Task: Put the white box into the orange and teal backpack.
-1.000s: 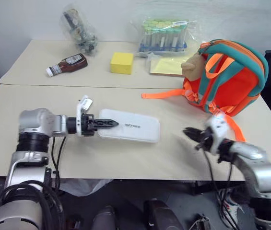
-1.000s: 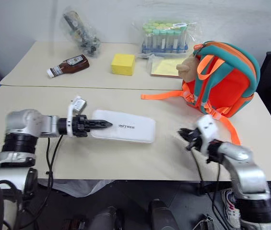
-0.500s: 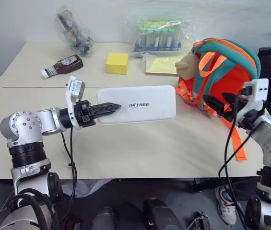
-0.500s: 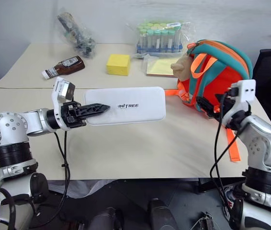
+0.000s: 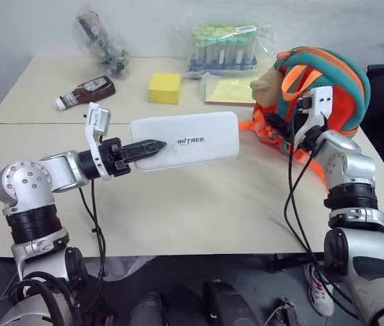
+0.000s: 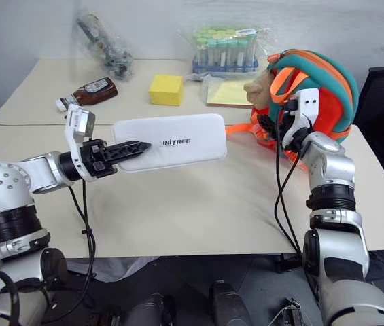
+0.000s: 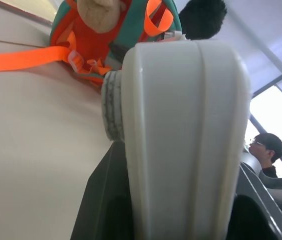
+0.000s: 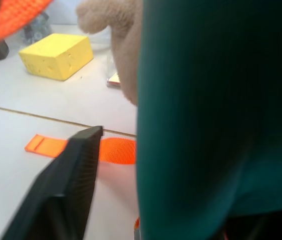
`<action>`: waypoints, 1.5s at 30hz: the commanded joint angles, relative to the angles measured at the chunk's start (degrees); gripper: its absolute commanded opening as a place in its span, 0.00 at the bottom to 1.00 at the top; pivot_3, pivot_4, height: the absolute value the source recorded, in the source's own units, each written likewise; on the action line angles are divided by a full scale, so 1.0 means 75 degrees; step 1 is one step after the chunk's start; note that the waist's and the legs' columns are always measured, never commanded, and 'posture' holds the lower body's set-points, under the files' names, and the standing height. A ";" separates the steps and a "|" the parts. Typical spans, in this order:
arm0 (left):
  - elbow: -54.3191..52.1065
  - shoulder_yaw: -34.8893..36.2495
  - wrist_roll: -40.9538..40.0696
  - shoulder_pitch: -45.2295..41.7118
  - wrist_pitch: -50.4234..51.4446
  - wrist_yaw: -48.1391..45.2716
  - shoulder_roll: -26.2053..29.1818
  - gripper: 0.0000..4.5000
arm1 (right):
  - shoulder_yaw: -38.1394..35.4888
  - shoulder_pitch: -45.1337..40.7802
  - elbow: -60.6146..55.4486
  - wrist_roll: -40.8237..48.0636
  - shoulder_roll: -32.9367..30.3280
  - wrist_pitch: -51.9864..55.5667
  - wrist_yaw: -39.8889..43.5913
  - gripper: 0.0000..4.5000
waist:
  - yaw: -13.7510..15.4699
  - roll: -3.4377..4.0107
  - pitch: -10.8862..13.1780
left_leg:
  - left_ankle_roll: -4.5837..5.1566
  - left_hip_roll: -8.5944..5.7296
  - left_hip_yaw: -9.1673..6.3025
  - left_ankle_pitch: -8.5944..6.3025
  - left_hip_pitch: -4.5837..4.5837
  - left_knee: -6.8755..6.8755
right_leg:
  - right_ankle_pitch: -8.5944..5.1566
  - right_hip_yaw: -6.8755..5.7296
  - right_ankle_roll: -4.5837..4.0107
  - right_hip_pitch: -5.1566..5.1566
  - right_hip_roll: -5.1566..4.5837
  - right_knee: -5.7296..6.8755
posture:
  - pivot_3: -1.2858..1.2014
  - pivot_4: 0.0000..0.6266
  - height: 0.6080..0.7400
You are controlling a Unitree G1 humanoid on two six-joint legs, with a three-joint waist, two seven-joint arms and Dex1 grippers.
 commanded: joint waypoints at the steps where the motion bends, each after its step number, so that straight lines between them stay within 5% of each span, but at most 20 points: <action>1: -0.0442 0.0316 -0.0334 -0.0073 -0.0473 0.0163 0.0071 0.28 | 0.0101 -0.0084 -0.0378 0.0041 -0.0159 -0.0368 0.0735 0.33 | -0.0014 0.0009 0.0006 | 0.0000 0.0000 0.0002 0.0000 0.0000 0.0002 | 0.0000 0.0001 0.0000 0.0000 0.0000 0.0001 | 0.52 0.24 1.00; 5: -0.0551 0.0516 -0.0424 0.0005 -0.0756 0.0405 0.0173 0.28 | 0.0375 0.0704 -0.2157 0.0632 -0.0629 0.0507 0.2226 0.01 | 0.0007 0.0032 0.0024 | -0.0008 0.0007 0.0000 0.0002 0.0001 0.0003 | 0.0000 -0.0002 0.0000 0.0000 0.0008 0.0008 | 0.52 0.24 1.00; 13: -0.0141 0.0505 -0.0407 -0.0323 -0.1601 0.0090 0.0736 0.28 | -0.0203 0.2303 -0.6031 0.3006 -0.1633 0.3481 0.3048 0.01 | 0.0018 0.0045 0.0057 | -0.0016 0.0010 -0.0006 0.0002 0.0000 0.0002 | -0.0002 -0.0007 0.0001 0.0000 0.0008 0.0010 | 0.52 0.24 1.00; 17: 0.0359 0.0128 -0.0248 -0.0763 -0.2262 -0.0363 0.0874 0.28 | -0.1131 0.3036 -0.8035 0.5721 -0.2884 0.5289 0.4068 0.01 | 0.0097 0.0047 0.0074 | -0.0016 0.0011 -0.0009 0.0002 -0.0001 -0.0001 | -0.0003 -0.0012 -0.0002 -0.0002 0.0009 0.0009 | 0.52 0.24 1.00; 23: 0.0735 -0.0792 -0.0044 -0.1066 -0.3172 -0.1420 0.0890 0.28 | -0.1865 0.3708 -0.8648 0.7631 -0.3956 0.6135 0.4401 0.01 | 0.0161 0.0019 0.0091 | -0.0003 0.0006 -0.0011 -0.0007 -0.0001 -0.0014 | -0.0004 -0.0011 -0.0001 0.0014 0.0003 -0.0031 | 0.52 0.24 1.00; 45: 0.1612 -0.1255 -0.0193 -0.1694 -0.3637 -0.3795 0.2197 0.28 | -0.1818 0.5484 -0.9055 0.7079 -0.3996 0.5266 0.3304 0.01 | 0.0262 -0.0015 0.0110 | 0.0013 0.0007 -0.0012 -0.0011 -0.0025 0.0009 | -0.0005 -0.0009 0.0002 -0.0007 0.0001 -0.0015 | 0.52 0.24 1.00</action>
